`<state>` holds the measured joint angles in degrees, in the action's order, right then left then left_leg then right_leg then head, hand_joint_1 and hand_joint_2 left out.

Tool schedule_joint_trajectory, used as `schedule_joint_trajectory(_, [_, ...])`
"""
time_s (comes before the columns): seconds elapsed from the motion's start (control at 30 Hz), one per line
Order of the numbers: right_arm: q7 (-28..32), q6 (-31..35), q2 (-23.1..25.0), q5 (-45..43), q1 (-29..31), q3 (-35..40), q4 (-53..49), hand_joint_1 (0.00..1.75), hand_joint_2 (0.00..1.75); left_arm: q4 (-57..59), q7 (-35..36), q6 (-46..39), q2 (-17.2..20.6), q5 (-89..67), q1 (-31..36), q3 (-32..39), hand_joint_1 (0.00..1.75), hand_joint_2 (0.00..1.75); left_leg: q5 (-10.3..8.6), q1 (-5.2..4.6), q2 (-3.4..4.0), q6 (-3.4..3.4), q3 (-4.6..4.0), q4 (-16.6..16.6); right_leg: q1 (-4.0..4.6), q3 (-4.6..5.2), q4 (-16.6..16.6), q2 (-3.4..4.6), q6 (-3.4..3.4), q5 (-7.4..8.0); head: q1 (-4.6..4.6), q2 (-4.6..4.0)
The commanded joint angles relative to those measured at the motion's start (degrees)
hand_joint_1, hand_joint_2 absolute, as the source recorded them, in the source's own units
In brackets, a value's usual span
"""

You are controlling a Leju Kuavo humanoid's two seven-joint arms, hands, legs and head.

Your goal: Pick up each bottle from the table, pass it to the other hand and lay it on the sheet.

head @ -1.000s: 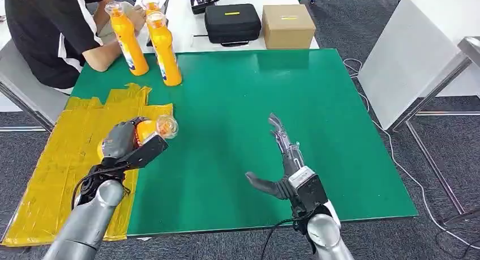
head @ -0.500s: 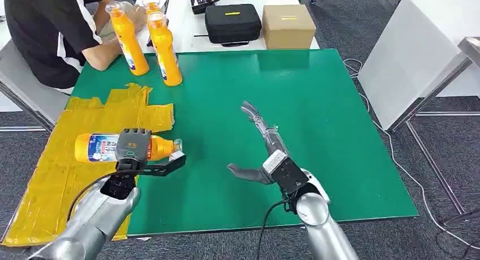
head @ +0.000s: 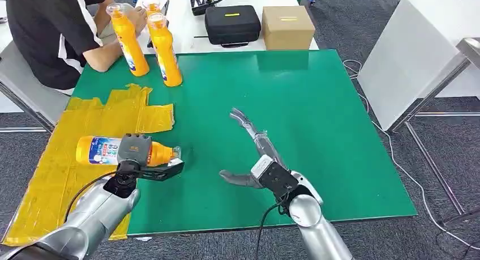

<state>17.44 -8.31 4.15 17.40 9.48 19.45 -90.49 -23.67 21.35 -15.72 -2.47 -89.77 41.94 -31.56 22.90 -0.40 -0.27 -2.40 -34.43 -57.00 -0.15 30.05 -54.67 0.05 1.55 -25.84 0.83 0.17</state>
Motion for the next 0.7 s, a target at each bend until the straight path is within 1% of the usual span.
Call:
schedule_joint_trajectory(0.03, [0.47, -0.07, -0.09, 0.86, 2.14, 1.59, 3.65, 0.00, 1.75, 6.24, -1.10, 2.25, 1.64, 0.05, 0.61, 1.42, 1.43, 1.75, 0.06, 0.00, 0.19, 0.11, 0.18, 0.06, -0.01, -0.12, 0.06, 0.18, -0.02, -0.01, 0.00, 0.00])
schedule_joint_trajectory(0.07, [0.38, 0.08, 0.14, 1.28, 2.06, 1.56, 3.62, 0.00, 1.75, 6.43, -0.85, 1.47, 1.72, -0.23, 0.32, 2.37, 0.00, 1.75, 0.10, 0.02, 0.29, 0.17, 0.26, 0.09, 0.01, -0.19, 0.09, 0.26, -0.04, -0.01, 0.02, 0.00])
schedule_joint_trajectory(0.23, [-0.15, 0.37, 0.47, 2.27, 2.11, 1.03, 2.98, 0.00, 1.75, 6.67, -0.92, 2.88, 0.67, -0.23, 0.79, 4.21, 0.00, 1.75, 0.08, 0.01, 0.25, 0.17, 0.31, 0.09, 0.00, -0.24, 0.07, 0.23, -0.05, -0.01, 0.00, 0.00])
schedule_joint_trajectory(0.27, [-0.32, 0.38, 0.71, 2.49, 2.04, 0.61, 2.92, 0.00, 1.75, 6.30, -1.27, 3.03, 0.38, -0.23, 0.97, 4.87, 0.00, 0.00, 0.07, 0.01, 0.20, 0.15, 0.28, 0.07, 0.00, -0.22, 0.06, 0.18, -0.03, -0.01, 0.00, 0.02])
schedule_joint_trajectory(0.3, [-0.36, 0.36, 0.87, 2.59, 2.02, 0.36, 3.04, 0.00, 1.75, 6.04, -1.38, 3.07, 0.20, -0.23, 1.13, 5.23, 0.00, 0.00, 0.06, 0.02, 0.15, 0.12, 0.25, 0.05, 0.01, -0.21, 0.05, 0.14, -0.03, -0.01, 0.00, 0.02])
schedule_joint_trajectory(0.4, [-0.49, 0.34, 1.60, 3.25, 1.66, -0.38, 3.32, 0.00, 1.75, 4.44, 0.34, 2.64, -0.06, -0.23, 2.17, 2.26, 0.00, 0.00, 0.06, 0.02, 0.15, 0.18, 0.30, 0.06, 0.01, -0.25, 0.06, 0.12, -0.04, -0.01, 0.00, 0.00])
schedule_joint_trajectory(0.47, [-0.65, 1.03, 1.90, 4.23, 1.03, -0.89, 2.84, 0.00, 1.75, 1.81, 0.81, 1.87, -0.50, -0.23, 2.46, 1.83, 0.00, 0.00, 0.02, 0.03, 0.01, 0.12, 0.25, 0.01, 0.02, -0.23, 0.02, -0.01, -0.03, -0.01, 0.00, 0.00])
schedule_joint_trajectory(0.57, [-0.64, 1.32, 2.35, 5.43, 0.01, -1.93, 2.44, 0.00, 1.75, -8.30, -0.65, 3.76, -0.72, -0.23, -0.12, 2.27, 0.00, 0.00, -0.05, 0.04, -0.17, 0.16, 0.20, 0.01, 0.02, -0.20, 0.03, -0.20, -0.02, -0.03, 0.00, 0.02])
schedule_joint_trajectory(0.63, [-0.52, 1.35, 2.71, 5.86, 0.01, -2.19, 2.79, 0.00, 1.75, -13.23, -0.75, 5.29, -0.45, -0.23, -2.02, 1.70, 0.00, 0.00, -0.06, 0.05, -0.14, 0.14, 0.17, -0.01, 0.02, -0.17, 0.04, -0.19, -0.01, -0.04, 0.02, 0.02])
schedule_joint_trajectory(0.67, [-0.50, 1.46, 2.93, 6.07, -0.12, -2.37, 2.73, 0.00, 1.75, -15.30, -1.52, 5.29, -0.64, -0.23, -3.12, 2.32, 0.00, 0.00, -0.07, 0.03, -0.12, 0.11, 0.16, 0.00, 0.01, -0.17, 0.03, -0.16, -0.01, -0.04, 0.00, 0.00])
schedule_joint_trajectory(0.7, [-0.61, 1.75, 3.31, 6.59, -0.45, -2.73, 2.44, 0.00, 1.75, -18.40, -3.74, 5.31, -1.33, -0.23, -4.99, 4.43, 0.00, 0.00, -0.02, 0.03, -0.07, 0.17, 0.19, 0.00, 0.01, -0.20, 0.04, -0.12, 0.00, -0.07, 0.00, 0.00])
